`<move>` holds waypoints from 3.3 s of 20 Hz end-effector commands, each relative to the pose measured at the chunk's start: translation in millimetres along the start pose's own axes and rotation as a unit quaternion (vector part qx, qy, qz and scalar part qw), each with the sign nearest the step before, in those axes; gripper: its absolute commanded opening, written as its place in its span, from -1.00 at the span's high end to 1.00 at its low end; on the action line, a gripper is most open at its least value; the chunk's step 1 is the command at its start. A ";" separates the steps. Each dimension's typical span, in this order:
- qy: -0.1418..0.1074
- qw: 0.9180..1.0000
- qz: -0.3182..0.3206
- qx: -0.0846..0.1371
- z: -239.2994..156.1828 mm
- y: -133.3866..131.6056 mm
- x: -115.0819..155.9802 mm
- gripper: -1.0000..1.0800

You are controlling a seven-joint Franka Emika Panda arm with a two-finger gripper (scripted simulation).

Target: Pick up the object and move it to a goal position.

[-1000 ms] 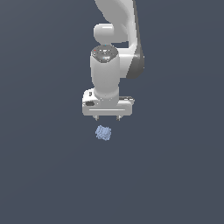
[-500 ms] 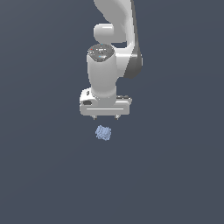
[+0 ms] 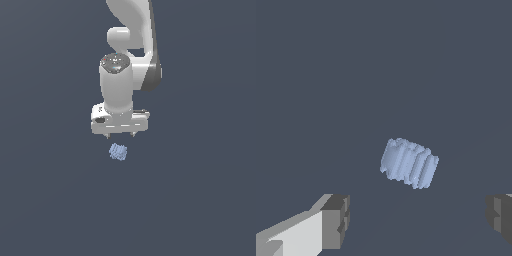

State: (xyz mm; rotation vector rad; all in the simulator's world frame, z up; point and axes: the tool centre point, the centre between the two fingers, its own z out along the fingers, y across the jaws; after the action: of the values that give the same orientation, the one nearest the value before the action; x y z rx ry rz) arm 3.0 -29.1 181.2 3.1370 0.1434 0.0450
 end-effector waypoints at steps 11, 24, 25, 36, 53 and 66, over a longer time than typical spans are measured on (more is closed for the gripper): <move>-0.006 0.990 -0.143 -0.002 19.6 5.6 -0.8 -0.92; -0.011 0.949 -0.315 -0.001 42.9 11.2 -2.2 -0.92; -0.011 0.945 -0.327 0.000 44.7 11.6 -2.3 -0.92; -0.013 0.886 -0.464 0.004 63.6 15.1 -3.8 -0.92; -0.011 0.822 -0.570 0.009 78.6 17.4 -5.1 -0.92; -0.011 0.821 -0.571 0.009 113.7 16.8 -7.3 -0.92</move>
State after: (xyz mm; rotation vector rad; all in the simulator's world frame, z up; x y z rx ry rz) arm 1.1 -46.7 75.7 2.4958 1.9076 0.0005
